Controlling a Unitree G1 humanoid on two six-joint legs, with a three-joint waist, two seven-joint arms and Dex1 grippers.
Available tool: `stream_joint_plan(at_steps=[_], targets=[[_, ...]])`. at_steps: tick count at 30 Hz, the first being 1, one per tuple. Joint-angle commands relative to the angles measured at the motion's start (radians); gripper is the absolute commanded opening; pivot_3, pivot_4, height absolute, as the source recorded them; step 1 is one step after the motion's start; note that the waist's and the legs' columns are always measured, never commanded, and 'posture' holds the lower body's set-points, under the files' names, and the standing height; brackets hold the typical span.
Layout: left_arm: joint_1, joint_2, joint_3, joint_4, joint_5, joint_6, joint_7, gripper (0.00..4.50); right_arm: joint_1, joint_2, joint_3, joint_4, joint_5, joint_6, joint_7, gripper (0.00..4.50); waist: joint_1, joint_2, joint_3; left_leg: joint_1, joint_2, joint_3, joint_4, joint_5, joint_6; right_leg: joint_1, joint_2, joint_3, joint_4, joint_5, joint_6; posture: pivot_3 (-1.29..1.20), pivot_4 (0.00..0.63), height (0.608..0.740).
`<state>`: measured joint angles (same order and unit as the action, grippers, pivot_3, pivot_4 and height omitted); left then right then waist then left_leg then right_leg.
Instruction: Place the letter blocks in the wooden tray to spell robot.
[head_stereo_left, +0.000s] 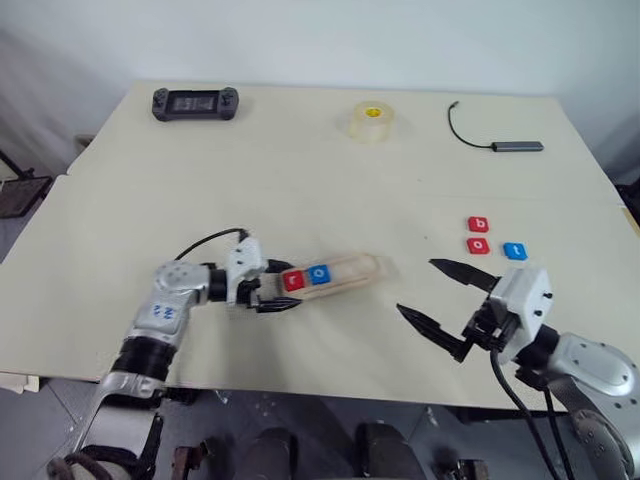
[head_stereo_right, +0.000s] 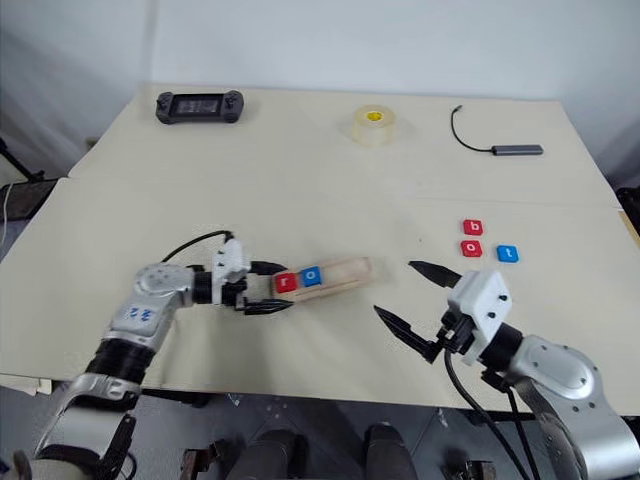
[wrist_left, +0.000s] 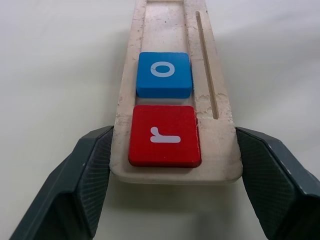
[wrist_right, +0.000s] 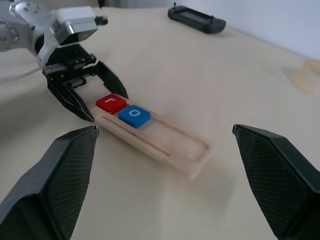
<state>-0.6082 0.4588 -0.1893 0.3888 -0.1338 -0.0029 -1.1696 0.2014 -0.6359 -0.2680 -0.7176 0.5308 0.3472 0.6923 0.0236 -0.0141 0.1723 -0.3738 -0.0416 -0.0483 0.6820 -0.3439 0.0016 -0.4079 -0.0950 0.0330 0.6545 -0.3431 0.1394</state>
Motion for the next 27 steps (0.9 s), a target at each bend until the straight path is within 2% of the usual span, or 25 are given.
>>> stream_joint_plan(at_steps=[1, 5, 11, 14, 21, 27], targets=[[-0.078, -0.047, -0.067, 0.046, 0.046, -0.079, -0.037, 3.39, 0.094, -0.023, -0.113, -0.075, 0.029, -0.011, 0.024, 4.5, 0.001, 0.0, 0.0, 0.0, 0.0, 0.0, 0.0, 0.0, 0.0, 0.0, 0.0, 0.0, 0.0, 0.0, 0.0, 0.0, 0.15, 0.74], [-0.215, -0.144, -0.112, 0.223, 0.096, -0.125, -0.026, 3.39, 0.239, -0.025, -0.232, -0.098, 0.056, -0.016, 0.064, 4.5, 0.004, -0.001, 0.001, -0.001, -0.001, 0.001, 0.0, 0.0, 0.002, 0.001, 0.001, 0.0, -0.001, 0.001, 0.002, 0.0, 0.15, 0.74], [-0.319, -0.232, -0.135, 0.393, 0.141, -0.178, -0.016, 3.39, 0.33, -0.011, -0.305, -0.119, 0.07, -0.014, 0.065, 4.5, -0.007, -0.002, 0.001, 0.0, -0.001, 0.004, 0.001, 0.0, 0.003, 0.001, 0.002, 0.003, -0.002, 0.002, 0.005, 0.0, 0.15, 0.74], [-0.337, -0.236, -0.125, 0.433, 0.159, -0.186, 0.021, 3.39, 0.344, -0.004, -0.313, -0.127, 0.072, -0.014, 0.056, 4.5, -0.01, -0.002, 0.001, 0.0, -0.001, 0.004, 0.001, 0.0, 0.003, 0.001, 0.002, 0.003, -0.002, 0.002, 0.005, 0.0, 0.15, 0.74], [-0.293, -0.174, -0.094, 0.408, 0.153, -0.132, 0.01, 3.39, 0.346, 0.012, -0.309, -0.133, 0.074, -0.012, 0.04, 4.5, -0.006, -0.002, 0.001, 0.0, -0.001, 0.003, 0.001, 0.0, 0.003, 0.0, 0.001, 0.003, -0.002, 0.002, 0.005, 0.0, 0.15, 0.74], [-0.293, -0.177, -0.085, 0.419, 0.155, -0.125, 0.019, 3.39, 0.335, 0.011, -0.296, -0.116, 0.072, -0.021, 0.056, 4.5, 0.001, -0.002, 0.001, 0.0, -0.001, 0.003, 0.001, 0.0, 0.003, 0.001, 0.001, 0.003, -0.002, 0.003, 0.005, 0.0, 0.15, 0.74]])
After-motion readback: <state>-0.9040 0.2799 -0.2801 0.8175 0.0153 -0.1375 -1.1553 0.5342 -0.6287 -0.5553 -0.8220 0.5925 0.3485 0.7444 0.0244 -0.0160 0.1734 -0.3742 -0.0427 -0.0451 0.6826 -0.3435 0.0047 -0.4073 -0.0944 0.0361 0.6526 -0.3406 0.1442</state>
